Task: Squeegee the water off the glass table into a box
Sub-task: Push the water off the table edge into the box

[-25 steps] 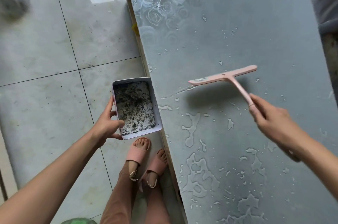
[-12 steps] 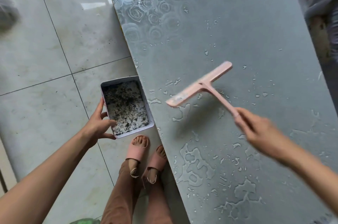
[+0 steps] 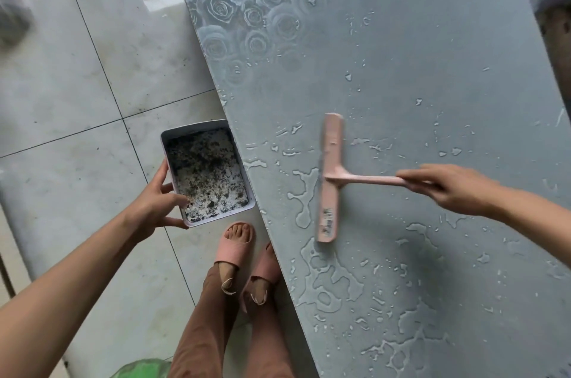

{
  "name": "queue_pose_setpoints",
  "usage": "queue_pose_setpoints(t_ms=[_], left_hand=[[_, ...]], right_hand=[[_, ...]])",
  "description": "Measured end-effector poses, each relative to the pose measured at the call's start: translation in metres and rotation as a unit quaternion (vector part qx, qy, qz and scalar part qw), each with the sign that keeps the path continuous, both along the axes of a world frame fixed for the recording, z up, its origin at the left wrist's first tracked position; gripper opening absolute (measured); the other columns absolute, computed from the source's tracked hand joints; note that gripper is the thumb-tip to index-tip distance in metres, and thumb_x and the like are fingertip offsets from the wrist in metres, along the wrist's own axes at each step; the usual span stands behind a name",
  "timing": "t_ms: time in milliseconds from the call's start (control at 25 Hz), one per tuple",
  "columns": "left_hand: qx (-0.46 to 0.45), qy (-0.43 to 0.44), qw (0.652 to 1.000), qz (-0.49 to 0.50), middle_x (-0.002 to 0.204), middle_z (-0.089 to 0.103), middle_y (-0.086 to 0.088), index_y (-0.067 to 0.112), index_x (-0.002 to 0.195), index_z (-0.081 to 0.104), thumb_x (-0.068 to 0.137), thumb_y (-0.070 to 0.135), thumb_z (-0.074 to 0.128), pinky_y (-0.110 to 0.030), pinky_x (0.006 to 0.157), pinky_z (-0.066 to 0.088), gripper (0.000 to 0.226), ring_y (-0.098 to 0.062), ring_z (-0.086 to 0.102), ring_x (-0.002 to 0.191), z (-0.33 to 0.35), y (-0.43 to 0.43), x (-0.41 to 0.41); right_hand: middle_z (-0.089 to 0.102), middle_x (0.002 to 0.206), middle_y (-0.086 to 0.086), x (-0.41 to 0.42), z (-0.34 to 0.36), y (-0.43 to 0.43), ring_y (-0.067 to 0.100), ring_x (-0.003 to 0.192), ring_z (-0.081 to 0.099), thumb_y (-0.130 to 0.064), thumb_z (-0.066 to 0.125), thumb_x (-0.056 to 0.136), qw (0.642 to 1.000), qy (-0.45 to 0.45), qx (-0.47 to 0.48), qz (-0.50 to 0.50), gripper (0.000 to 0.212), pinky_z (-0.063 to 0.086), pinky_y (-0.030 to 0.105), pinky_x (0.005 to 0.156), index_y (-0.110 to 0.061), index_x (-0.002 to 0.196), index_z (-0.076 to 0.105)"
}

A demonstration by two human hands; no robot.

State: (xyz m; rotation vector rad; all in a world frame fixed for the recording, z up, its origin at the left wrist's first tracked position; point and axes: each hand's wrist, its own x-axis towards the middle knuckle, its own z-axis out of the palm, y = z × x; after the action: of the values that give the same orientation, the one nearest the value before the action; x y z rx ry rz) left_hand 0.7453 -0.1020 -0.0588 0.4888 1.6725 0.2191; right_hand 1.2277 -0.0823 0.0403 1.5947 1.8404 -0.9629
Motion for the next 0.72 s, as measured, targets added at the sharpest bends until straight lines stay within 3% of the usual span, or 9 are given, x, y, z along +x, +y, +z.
queue_pose_setpoints(t_ms=[80, 200, 280, 400, 560, 720], left_hand=[[-0.002, -0.001, 1.0, 0.004, 0.128, 0.053, -0.009, 0.057, 0.142, 0.021, 0.086, -0.018, 0.045, -0.045, 0.056, 0.059, 0.097, -0.02, 0.059, 0.091, 0.0, 0.0, 0.0], [-0.006, -0.005, 1.0, 0.008, 0.134, 0.051, -0.011, 0.057, 0.142, 0.021, 0.085, -0.018, 0.044, -0.047, 0.058, 0.059, 0.097, -0.025, 0.059, 0.099, 0.002, 0.001, -0.001], [-0.009, -0.01, 1.0, 0.007, 0.138, 0.049, -0.012, 0.056, 0.143, 0.02, 0.085, -0.018, 0.044, -0.047, 0.059, 0.059, 0.097, -0.029, 0.058, 0.104, 0.003, 0.001, 0.0], [-0.012, -0.013, 1.0, 0.02, 0.141, 0.046, -0.011, 0.055, 0.144, 0.018, 0.085, -0.019, 0.044, -0.047, 0.058, 0.059, 0.098, -0.029, 0.057, 0.104, 0.005, 0.0, 0.0], [-0.005, -0.019, 1.0, 0.025, 0.138, 0.049, -0.009, 0.054, 0.144, 0.017, 0.085, -0.018, 0.044, -0.049, 0.059, 0.059, 0.098, -0.021, 0.061, 0.095, 0.005, 0.0, 0.002], [-0.005, -0.022, 1.0, 0.019, 0.142, 0.044, -0.01, 0.053, 0.145, 0.016, 0.084, -0.018, 0.044, -0.053, 0.065, 0.058, 0.099, -0.028, 0.059, 0.105, 0.009, 0.0, 0.002]], right_hand=[[0.06, 0.107, -0.013, -0.048, -0.016, 0.019, 0.014, 0.103, 0.055, -0.046, 0.041, 0.095, 0.997, 0.055, 0.035, 0.05, 0.036, 0.041, 0.031, 0.074, -0.043, 0.13, 0.051], [0.062, 0.1, -0.013, -0.052, -0.001, 0.036, 0.016, 0.095, 0.059, -0.06, 0.035, 0.086, 0.989, 0.12, 0.073, 0.036, 0.046, 0.045, 0.034, 0.07, -0.044, 0.124, 0.056], [0.066, 0.106, -0.013, -0.013, 0.017, 0.037, 0.018, 0.095, 0.061, -0.064, 0.033, 0.08, 0.993, 0.074, 0.085, 0.018, 0.051, 0.048, 0.036, 0.072, -0.046, 0.122, 0.058], [0.065, 0.115, -0.011, 0.0, 0.02, 0.037, 0.02, 0.101, 0.06, -0.05, 0.042, 0.091, 0.997, -0.009, 0.073, 0.029, 0.036, 0.044, 0.032, 0.071, -0.048, 0.125, 0.054], [0.061, 0.103, -0.006, -0.085, -0.014, 0.051, 0.022, 0.099, 0.058, -0.045, 0.038, 0.097, 0.986, 0.061, 0.094, 0.12, 0.034, 0.044, 0.033, 0.067, -0.043, 0.129, 0.05], [0.062, 0.096, -0.008, -0.103, -0.006, 0.069, 0.023, 0.093, 0.061, -0.05, 0.035, 0.093, 0.97, 0.081, 0.157, 0.165, 0.037, 0.042, 0.031, 0.06, -0.045, 0.126, 0.052]])
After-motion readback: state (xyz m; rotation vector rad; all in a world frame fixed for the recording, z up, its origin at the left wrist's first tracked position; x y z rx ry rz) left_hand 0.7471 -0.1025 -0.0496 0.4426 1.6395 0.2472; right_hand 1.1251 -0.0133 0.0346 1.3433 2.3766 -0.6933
